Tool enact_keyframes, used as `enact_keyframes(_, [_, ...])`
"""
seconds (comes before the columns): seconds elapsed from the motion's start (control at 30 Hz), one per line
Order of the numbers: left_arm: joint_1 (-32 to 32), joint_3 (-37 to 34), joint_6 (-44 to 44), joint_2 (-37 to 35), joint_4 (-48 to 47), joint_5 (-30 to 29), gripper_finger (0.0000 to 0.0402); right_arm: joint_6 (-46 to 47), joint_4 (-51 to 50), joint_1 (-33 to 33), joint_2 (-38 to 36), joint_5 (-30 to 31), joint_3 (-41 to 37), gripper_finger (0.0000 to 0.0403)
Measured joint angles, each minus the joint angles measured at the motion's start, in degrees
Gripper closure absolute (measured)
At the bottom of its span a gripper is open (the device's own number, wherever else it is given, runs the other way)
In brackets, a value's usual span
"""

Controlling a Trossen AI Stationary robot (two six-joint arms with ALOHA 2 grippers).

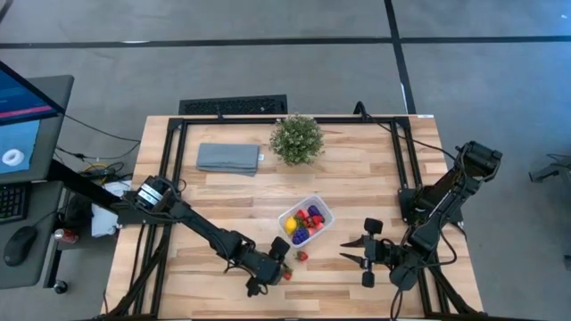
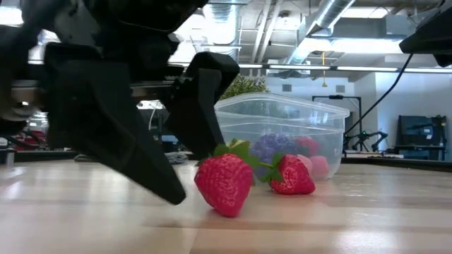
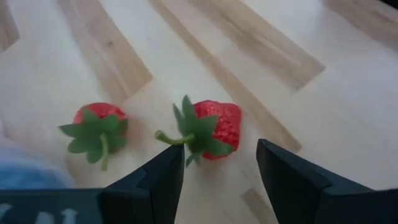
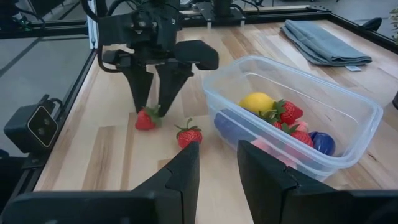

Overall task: Pick and placing Produce into tupperware
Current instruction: Put the red strawberry into the transparent bin

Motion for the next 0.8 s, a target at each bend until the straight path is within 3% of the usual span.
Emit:
enact_keyframes(0.4, [1.6,0.0,-3.8,0.0,1.8,3.2,0.018,0.2,0.0,0.0,0.0,0.0,0.0,0.0271])
enact_keyframes(0.8, [2.2,0.0,-7.4,0.2,2.2,4.1,0.0179,1.0,0.0,0.0,0.0,0.0,0.0,0.0271])
